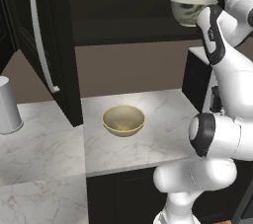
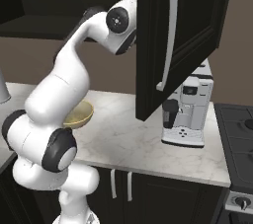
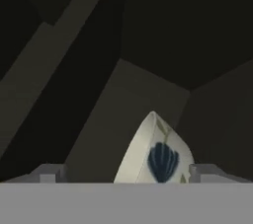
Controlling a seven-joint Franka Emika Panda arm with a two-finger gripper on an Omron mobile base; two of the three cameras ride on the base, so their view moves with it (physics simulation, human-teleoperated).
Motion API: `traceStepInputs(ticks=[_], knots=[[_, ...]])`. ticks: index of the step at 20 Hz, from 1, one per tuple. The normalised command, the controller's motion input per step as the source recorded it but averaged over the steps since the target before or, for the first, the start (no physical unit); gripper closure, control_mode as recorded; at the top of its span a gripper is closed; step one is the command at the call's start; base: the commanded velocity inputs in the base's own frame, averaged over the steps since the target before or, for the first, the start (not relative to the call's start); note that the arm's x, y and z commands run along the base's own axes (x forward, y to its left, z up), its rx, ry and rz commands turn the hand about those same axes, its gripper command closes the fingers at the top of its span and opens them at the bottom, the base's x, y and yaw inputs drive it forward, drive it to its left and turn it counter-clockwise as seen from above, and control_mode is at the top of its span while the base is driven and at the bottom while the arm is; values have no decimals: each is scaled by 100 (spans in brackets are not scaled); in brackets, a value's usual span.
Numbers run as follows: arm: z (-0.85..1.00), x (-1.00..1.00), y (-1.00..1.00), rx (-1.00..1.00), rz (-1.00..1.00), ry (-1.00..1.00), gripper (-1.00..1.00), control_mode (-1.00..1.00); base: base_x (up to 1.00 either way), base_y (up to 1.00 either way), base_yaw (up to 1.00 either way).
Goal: Open the cabinet. Pick the bowls from the counter and place them in the cabinet. Then close the cabinet.
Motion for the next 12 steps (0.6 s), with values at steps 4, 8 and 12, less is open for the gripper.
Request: traceStepInputs(ticks=[4,8,12], knots=[[-32,-100,88,0,0,-11,-100,-100,0,0,0],[-33,-100,100,-2,0,-10,-100,-100,0,0,0],[-10,-100,100,-5,0,-1,-100,-100,0,0,0]])
